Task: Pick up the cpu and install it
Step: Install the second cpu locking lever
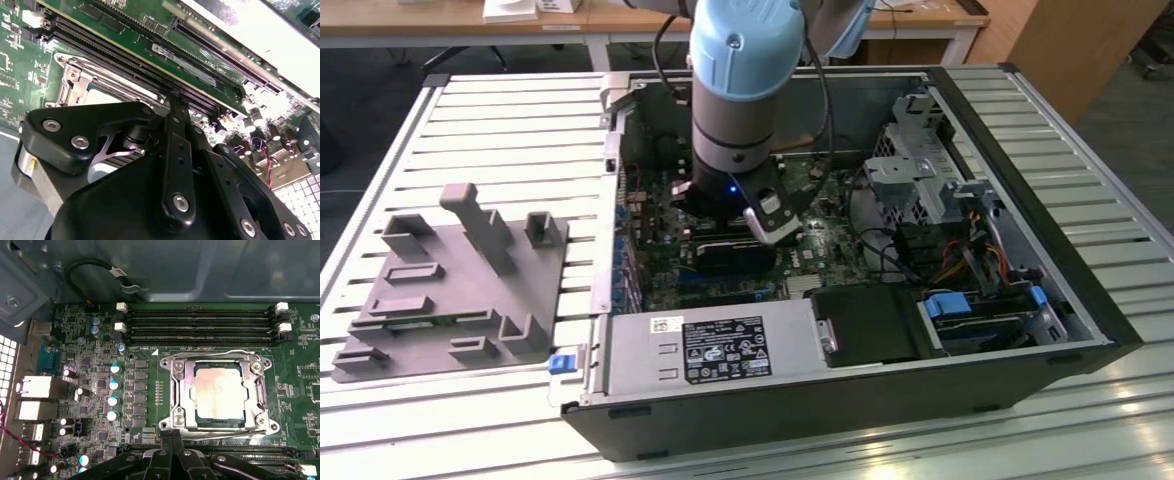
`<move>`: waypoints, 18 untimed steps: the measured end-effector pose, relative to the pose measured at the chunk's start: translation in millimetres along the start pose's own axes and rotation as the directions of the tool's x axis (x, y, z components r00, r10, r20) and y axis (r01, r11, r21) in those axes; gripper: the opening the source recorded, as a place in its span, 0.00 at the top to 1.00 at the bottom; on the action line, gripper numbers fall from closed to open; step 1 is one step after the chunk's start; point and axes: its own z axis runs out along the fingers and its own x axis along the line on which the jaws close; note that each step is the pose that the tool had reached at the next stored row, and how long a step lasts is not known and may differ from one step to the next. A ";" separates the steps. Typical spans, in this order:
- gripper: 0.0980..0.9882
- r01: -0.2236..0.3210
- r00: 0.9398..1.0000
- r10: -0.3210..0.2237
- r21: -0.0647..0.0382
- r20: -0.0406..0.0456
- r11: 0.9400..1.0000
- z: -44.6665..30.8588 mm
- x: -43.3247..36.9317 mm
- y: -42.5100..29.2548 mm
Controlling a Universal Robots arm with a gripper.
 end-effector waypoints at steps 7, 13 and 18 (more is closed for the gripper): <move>0.99 0.001 1.000 -0.001 -0.022 0.000 1.000 2.6 -0.1 -0.7; 0.99 0.001 1.000 -0.001 -0.033 -0.001 0.999 4.3 0.6 -1.1; 0.99 0.001 1.000 -0.001 -0.035 -0.001 0.999 6.9 3.3 -1.8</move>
